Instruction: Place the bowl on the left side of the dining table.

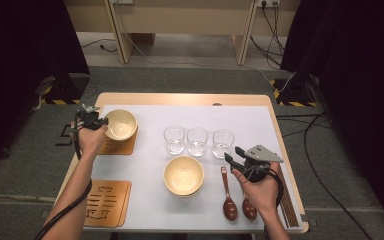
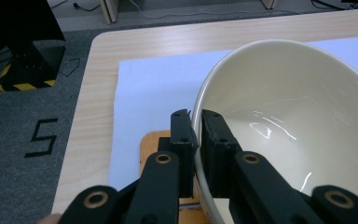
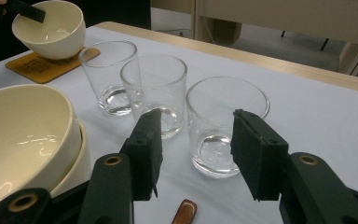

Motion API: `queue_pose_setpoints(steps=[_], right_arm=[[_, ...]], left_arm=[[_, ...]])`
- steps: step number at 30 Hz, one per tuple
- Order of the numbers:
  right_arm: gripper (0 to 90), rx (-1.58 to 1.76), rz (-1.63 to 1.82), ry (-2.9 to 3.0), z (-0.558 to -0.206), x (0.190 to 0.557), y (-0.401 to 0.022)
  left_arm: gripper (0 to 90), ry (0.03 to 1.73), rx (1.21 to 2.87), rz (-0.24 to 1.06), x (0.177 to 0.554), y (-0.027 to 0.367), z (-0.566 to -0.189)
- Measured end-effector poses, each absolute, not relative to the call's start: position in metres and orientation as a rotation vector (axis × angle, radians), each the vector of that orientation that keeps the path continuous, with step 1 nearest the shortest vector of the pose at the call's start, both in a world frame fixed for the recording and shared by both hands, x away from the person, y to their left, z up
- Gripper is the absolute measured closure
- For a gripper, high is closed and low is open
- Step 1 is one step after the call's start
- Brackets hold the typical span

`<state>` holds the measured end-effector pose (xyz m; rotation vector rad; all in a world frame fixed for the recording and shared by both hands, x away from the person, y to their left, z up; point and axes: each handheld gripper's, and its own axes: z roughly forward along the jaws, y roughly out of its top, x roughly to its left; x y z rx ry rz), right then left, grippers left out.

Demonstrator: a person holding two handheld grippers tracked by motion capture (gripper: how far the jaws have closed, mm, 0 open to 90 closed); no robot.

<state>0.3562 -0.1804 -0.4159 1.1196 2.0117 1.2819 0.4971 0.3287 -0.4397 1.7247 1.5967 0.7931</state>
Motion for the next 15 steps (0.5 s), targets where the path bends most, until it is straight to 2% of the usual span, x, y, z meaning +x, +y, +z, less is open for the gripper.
queue_pose_setpoints(steps=[15], right_arm=[[53.6,1.117,1.282,2.01,-0.4152,0.3563,-0.1813]], left_arm=[[82.7,1.664,1.698,0.703,0.5005,0.3364,-0.4451]])
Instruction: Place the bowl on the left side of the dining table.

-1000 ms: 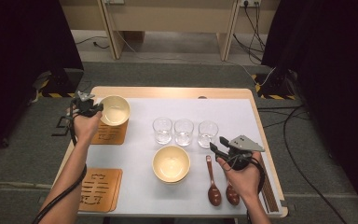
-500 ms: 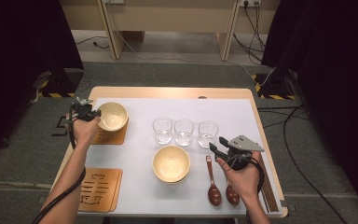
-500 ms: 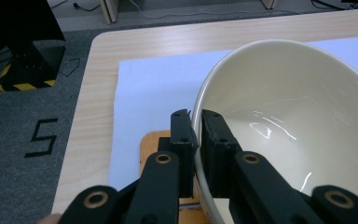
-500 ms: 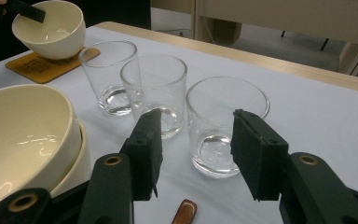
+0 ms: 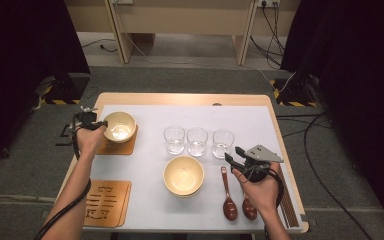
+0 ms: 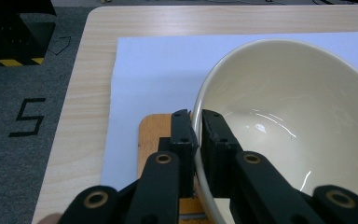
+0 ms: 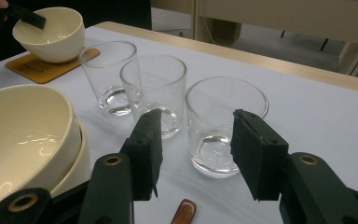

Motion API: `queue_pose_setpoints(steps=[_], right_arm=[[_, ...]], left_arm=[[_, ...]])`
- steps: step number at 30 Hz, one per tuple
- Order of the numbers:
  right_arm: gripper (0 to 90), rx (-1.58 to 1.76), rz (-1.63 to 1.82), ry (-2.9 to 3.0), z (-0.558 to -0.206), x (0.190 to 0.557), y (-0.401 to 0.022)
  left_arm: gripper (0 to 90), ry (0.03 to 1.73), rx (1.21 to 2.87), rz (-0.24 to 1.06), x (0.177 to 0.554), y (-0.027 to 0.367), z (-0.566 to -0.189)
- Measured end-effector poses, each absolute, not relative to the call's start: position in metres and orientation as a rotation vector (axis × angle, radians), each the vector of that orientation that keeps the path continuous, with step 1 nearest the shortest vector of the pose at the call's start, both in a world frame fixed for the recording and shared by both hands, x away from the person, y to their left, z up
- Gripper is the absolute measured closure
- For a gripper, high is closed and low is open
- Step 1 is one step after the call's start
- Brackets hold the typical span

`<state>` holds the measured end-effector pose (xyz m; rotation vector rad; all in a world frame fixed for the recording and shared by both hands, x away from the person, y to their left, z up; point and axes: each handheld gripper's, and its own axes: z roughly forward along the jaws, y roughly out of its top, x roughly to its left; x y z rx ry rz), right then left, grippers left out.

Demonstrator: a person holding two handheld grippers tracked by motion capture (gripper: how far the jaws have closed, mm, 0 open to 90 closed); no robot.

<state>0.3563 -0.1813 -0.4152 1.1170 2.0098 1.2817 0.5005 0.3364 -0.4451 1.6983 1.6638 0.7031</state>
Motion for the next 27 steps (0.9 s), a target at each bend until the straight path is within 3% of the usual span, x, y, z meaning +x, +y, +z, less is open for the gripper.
queue_pose_setpoints(steps=[17,21,27], right_arm=[[53.5,1.121,1.273,2.011,-0.416,0.357,-0.182],[53.5,1.122,1.275,2.01,-0.417,0.358,-0.182],[53.0,1.131,1.277,2.014,-0.417,0.358,-0.181]], left_arm=[[77.0,1.721,1.724,0.715,0.503,0.342,-0.451],[65.3,1.707,1.711,0.706,0.501,0.343,-0.445],[56.1,1.69,1.691,0.713,0.496,0.342,-0.436]])
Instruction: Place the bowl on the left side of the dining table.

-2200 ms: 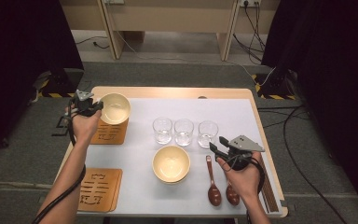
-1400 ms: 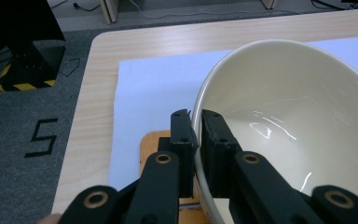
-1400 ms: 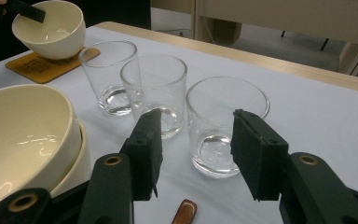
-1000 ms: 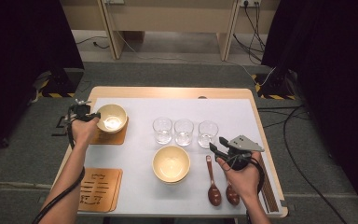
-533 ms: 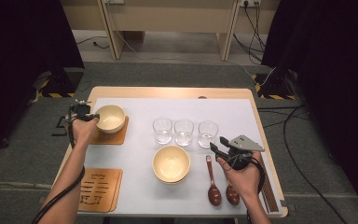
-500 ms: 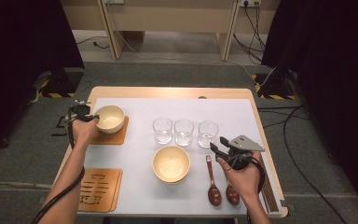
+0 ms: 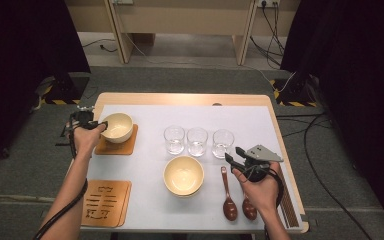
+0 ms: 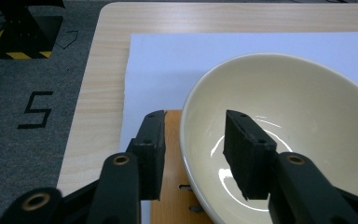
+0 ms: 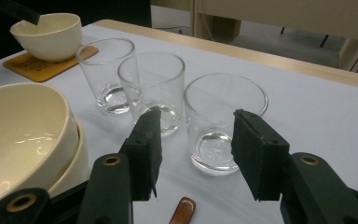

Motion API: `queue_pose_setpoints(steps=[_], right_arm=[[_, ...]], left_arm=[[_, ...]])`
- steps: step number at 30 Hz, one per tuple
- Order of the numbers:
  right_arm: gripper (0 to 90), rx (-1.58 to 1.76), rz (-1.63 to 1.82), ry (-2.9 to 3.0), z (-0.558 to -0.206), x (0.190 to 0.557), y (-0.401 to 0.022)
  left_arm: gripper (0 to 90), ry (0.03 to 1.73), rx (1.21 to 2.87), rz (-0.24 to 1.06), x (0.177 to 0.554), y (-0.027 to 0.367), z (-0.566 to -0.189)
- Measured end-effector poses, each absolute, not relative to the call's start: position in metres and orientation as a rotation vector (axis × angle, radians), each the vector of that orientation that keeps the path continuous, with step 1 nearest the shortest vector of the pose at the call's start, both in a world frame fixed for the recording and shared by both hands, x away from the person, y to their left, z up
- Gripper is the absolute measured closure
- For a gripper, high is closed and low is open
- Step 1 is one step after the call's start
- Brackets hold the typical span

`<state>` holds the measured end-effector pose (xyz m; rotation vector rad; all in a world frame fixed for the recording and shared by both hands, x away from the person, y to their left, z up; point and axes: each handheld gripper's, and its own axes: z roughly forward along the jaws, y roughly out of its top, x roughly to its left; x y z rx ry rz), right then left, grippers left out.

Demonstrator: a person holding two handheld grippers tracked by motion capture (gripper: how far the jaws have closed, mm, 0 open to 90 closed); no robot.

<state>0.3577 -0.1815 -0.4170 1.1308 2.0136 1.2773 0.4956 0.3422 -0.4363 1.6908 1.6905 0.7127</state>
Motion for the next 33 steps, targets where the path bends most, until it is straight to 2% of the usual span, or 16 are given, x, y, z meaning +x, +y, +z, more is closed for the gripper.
queue_pose_setpoints(steps=[10,19,33], right_arm=[[52.7,1.145,1.266,2.019,-0.416,0.359,-0.183],[52.6,1.155,1.255,2.018,-0.416,0.362,-0.187],[52.6,1.18,1.242,2.01,-0.413,0.364,-0.194]], left_arm=[[48.1,1.651,1.67,0.725,0.478,0.334,-0.414],[46.1,1.611,1.68,0.723,0.46,0.325,-0.402],[45.1,1.553,1.723,0.701,0.424,0.311,-0.402]])
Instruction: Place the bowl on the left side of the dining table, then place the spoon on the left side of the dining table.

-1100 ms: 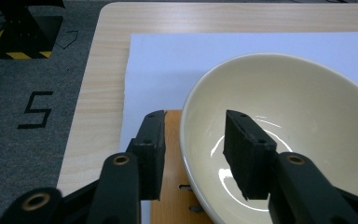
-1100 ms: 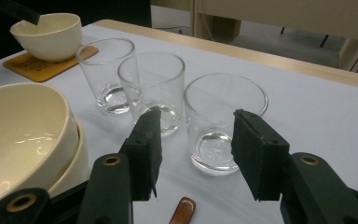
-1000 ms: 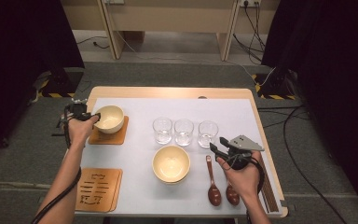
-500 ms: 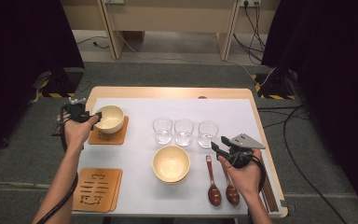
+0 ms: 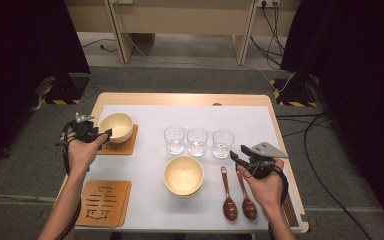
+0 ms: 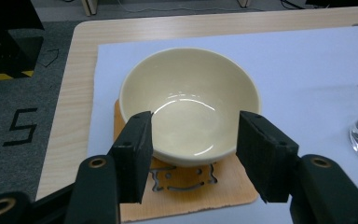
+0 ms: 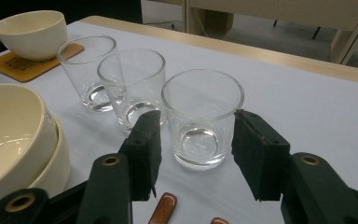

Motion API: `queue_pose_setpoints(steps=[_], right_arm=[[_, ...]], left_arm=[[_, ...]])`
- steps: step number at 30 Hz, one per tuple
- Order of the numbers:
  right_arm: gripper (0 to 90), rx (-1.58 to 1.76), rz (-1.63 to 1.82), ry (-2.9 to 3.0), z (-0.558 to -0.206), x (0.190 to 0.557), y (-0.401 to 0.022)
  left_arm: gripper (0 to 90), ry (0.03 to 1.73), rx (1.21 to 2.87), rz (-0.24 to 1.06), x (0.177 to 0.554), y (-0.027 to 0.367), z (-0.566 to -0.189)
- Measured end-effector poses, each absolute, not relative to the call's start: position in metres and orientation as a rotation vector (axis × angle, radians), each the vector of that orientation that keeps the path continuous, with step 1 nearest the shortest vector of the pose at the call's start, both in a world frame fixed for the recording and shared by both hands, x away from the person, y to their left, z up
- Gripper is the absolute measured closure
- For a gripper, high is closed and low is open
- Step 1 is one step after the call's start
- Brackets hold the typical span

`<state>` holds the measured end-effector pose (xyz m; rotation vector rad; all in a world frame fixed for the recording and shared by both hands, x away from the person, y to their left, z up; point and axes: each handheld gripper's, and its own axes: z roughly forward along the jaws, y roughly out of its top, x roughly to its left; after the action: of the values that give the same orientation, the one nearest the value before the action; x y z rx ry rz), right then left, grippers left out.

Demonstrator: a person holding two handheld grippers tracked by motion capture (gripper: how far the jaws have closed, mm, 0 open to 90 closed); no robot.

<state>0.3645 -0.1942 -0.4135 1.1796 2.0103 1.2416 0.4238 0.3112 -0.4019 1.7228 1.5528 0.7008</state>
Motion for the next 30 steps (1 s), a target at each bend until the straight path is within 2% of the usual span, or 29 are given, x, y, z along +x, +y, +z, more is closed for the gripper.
queue_pose_setpoints(steps=[16,24,30], right_arm=[[52.7,1.231,1.206,1.997,-0.413,0.362,-0.209],[53.2,1.28,1.168,2.004,-0.418,0.359,-0.22],[58.5,1.347,1.108,2.065,-0.425,0.359,-0.224]], left_arm=[[44.2,1.458,1.747,0.69,0.376,0.293,-0.406],[44.0,1.441,1.746,0.695,0.369,0.291,-0.406],[43.9,1.427,1.742,0.693,0.368,0.287,-0.406]])
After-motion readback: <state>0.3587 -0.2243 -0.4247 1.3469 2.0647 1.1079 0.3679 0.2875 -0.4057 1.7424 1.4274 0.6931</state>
